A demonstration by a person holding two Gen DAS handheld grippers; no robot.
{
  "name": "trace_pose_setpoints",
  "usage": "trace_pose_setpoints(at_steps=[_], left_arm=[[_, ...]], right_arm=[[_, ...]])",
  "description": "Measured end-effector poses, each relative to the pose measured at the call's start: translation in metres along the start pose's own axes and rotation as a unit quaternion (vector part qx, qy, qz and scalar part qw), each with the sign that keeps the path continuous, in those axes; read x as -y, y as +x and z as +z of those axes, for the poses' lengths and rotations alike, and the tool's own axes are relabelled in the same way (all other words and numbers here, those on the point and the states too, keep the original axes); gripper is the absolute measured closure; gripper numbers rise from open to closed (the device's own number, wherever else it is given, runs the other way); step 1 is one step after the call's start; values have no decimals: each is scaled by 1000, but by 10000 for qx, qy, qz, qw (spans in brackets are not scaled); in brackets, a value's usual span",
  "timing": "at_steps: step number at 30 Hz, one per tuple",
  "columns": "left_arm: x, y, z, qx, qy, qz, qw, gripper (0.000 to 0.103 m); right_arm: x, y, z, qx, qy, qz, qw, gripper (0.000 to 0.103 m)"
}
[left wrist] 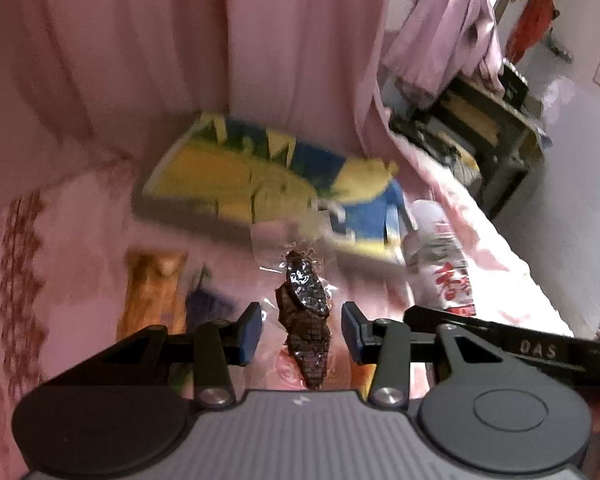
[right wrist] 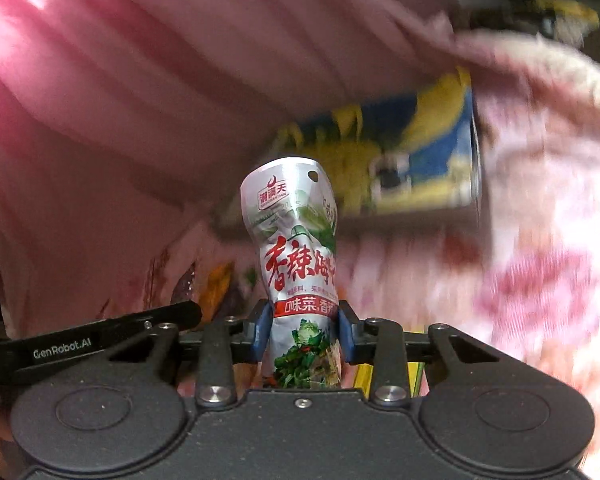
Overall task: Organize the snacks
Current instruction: 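Carry both packets into the cardboard tray and open both tools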
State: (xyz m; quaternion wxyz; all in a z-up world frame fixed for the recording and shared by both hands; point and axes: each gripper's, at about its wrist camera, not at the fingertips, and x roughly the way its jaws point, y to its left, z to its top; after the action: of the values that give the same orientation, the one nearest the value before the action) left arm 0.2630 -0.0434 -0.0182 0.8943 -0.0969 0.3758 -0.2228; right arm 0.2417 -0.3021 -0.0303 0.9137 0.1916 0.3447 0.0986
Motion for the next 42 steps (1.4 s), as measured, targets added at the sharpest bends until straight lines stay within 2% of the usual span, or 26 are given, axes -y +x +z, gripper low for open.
trace_pose_setpoints(at_steps=[6,10,14,18,22,30,35,36,38,40,42], left_arm=[[14,54,53,406,57,59,9991,56],[20,100,82,539,-51,49,9985,56],[23,146,99,508,-145,116,9985,56],[24,178,103,353,-101,357,9987,56],[25,198,99,119,100,600,9981,56],[24,207,92,-145,300,780,9964,56],[18,209,91,-313,58,731,9968,55],[16,208,91,-312,-35,686,9972,52],[12,204,91,-281,-195,636,9974,37],[9,199,91,-236,-288,663,9971,29],[8,194,93,-208,-320,700,9968,27]], right_arm=[[18,22,44,920,138,-71,9956,66],[35,42,68,1283,191,-214,9913,66],[52,63,85,1496,139,-465,9875,66],[76,89,92,1368,506,-560,9877,66],[86,109,90,1103,614,-712,9894,66],[91,137,82,769,595,-909,9911,63],[86,136,81,687,474,-986,9916,53],[87,136,80,669,491,-992,9916,51],[87,134,78,651,474,-972,9920,49],[86,131,78,680,437,-993,9918,42],[84,127,79,706,381,-985,9919,37]])
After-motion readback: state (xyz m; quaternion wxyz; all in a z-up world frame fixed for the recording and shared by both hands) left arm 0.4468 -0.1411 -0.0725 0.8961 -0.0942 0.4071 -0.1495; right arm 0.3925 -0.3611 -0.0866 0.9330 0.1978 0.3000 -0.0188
